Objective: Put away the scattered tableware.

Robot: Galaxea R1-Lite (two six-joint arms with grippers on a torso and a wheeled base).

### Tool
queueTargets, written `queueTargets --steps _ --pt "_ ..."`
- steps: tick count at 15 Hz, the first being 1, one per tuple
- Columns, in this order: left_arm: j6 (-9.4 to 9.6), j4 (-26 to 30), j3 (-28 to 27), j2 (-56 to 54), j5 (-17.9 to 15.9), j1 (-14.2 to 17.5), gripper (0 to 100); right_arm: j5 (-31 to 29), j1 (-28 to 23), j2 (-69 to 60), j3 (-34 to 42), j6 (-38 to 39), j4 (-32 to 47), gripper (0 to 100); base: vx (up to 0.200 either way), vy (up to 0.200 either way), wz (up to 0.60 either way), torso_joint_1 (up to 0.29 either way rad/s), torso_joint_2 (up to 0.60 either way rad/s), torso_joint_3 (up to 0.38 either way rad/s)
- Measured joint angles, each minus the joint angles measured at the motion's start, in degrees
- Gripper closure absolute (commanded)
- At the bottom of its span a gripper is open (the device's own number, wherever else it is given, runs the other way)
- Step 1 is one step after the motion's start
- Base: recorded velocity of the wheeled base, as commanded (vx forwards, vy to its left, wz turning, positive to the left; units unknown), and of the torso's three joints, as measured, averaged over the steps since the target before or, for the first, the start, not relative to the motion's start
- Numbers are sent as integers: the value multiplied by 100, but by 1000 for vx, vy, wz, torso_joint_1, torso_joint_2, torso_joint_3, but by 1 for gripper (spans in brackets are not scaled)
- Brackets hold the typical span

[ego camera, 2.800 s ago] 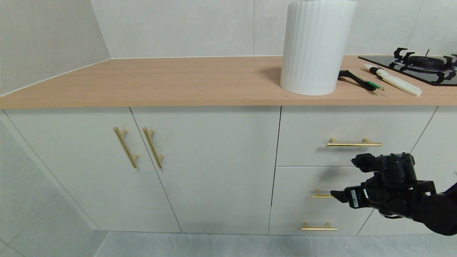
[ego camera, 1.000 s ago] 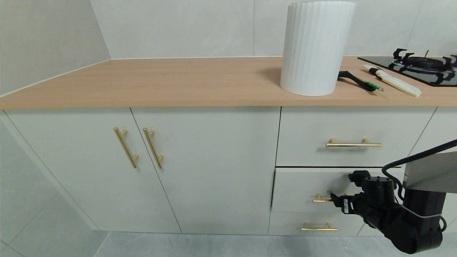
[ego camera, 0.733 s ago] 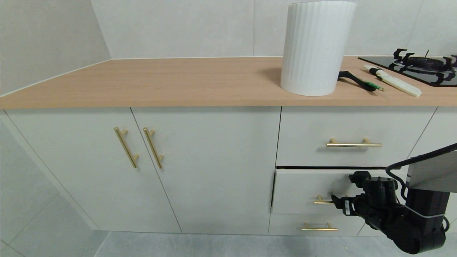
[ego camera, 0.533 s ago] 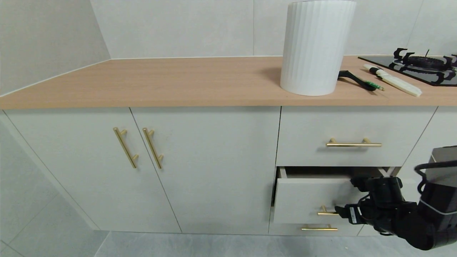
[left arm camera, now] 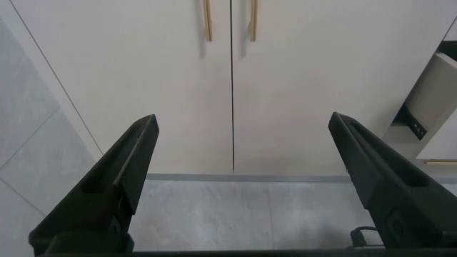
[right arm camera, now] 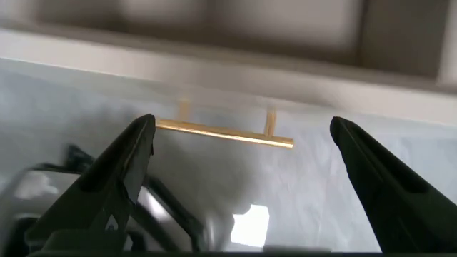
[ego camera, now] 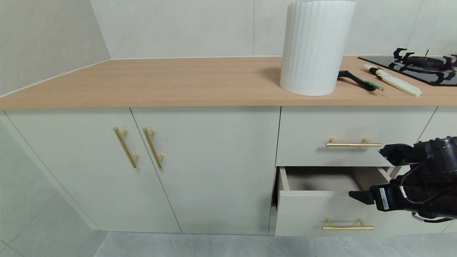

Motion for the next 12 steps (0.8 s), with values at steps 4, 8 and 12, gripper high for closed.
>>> queueTargets --steps 4,8,12 --pt "-2 0 0 0 0 0 0 -95 82 45 -9 122 -591 0 0 0 0 0 0 0" --pt "-2 2 0 0 -2 0 0 -512 132 833 267 304 -2024 0 0 0 0 0 0 0" --pt "0 0 0 0 -2 0 0 -708 149 1431 402 325 -2489 0 0 0 0 0 0 0"
